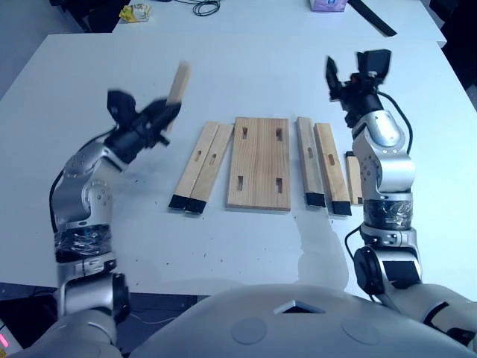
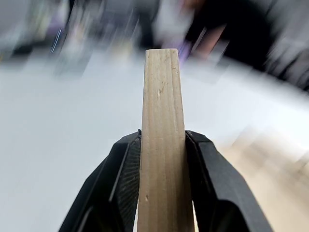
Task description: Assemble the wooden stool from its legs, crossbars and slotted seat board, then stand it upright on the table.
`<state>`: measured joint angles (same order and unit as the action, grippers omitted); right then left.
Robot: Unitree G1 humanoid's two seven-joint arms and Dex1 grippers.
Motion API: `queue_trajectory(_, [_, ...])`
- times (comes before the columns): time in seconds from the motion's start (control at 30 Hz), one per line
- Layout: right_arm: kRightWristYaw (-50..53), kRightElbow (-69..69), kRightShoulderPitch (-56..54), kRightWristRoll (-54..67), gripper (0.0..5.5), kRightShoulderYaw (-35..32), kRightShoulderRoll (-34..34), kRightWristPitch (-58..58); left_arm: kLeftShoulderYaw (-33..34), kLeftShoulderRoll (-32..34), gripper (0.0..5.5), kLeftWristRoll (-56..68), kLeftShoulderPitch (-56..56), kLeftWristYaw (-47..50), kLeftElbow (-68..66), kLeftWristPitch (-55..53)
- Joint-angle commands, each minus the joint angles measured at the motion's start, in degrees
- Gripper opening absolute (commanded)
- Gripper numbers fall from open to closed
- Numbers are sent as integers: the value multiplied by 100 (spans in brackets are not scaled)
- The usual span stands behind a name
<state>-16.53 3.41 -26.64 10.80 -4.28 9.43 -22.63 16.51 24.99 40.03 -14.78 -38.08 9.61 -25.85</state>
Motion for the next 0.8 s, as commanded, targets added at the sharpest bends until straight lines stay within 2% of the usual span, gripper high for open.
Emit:
queue_trajectory(0.03, [-1333,-117,-698,1356,322,-344,411,-820,342,-253,131,1093,-259,92,696,-201])
queue_trajectory(0.17, [-2516,-77,-1122,2632,322,-546,858,-1730,152,-177,131,1414,-172,-286,728,-318])
queue_trajectory(0.33, [-3719,-90,-1309,3493,322,-487,1328,-2303,-58,-100,131,1466,9,-818,489,-429])
queue_trajectory(0.57, [-4177,-304,-1594,3754,322,-294,1386,-2539,-398,-164,131,1533,-110,-1203,511,-503])
queue_trajectory(0.8, [-4283,4,-1322,3916,322,-22,1268,-2718,-799,-234,131,1686,-92,-1237,1033,-695])
